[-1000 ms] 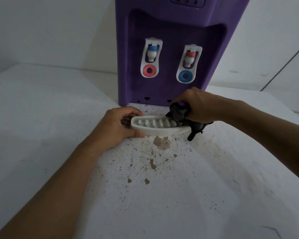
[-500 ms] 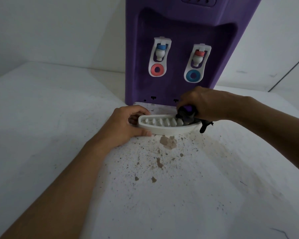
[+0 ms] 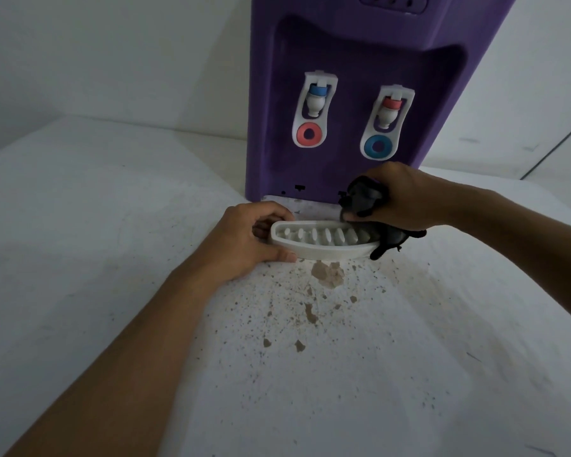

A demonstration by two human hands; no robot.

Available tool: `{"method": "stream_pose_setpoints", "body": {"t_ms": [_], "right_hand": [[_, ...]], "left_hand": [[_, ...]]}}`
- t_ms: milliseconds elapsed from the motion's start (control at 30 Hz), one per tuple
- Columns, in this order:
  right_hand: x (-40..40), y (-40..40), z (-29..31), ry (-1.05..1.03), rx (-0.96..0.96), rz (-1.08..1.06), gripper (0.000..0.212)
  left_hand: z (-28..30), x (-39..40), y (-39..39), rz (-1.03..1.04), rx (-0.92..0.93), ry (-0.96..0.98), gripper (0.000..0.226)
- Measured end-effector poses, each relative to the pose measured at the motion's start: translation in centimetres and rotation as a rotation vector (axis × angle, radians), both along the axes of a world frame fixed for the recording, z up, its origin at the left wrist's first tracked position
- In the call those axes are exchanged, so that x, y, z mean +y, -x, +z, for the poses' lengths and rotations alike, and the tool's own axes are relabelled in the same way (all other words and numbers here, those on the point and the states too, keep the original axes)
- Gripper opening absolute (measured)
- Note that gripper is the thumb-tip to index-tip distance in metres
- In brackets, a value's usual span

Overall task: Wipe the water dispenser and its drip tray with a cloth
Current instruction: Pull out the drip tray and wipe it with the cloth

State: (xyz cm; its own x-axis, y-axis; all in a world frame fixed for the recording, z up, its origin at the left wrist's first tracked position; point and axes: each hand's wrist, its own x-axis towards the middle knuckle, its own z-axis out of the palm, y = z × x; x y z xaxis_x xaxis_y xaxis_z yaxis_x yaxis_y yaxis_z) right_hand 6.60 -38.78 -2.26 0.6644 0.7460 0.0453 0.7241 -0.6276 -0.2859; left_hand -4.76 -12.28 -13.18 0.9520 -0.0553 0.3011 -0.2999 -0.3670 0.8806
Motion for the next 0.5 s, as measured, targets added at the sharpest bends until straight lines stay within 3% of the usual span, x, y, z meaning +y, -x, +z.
{"method": "stream_pose_setpoints", "body": {"t_ms": [133, 500], "right_hand": [[0.6, -0.3, -0.5, -0.017, 0.033, 0.055, 0.018], [1.0, -0.5, -0.5, 0.198, -0.060, 0.102, 0.024]], "left_hand": [[0.0, 0.0, 0.1, 0.002, 0.006, 0.002, 0.057], [0.0, 0.0, 0.0, 0.010, 0.019, 0.001, 0.058]]}}
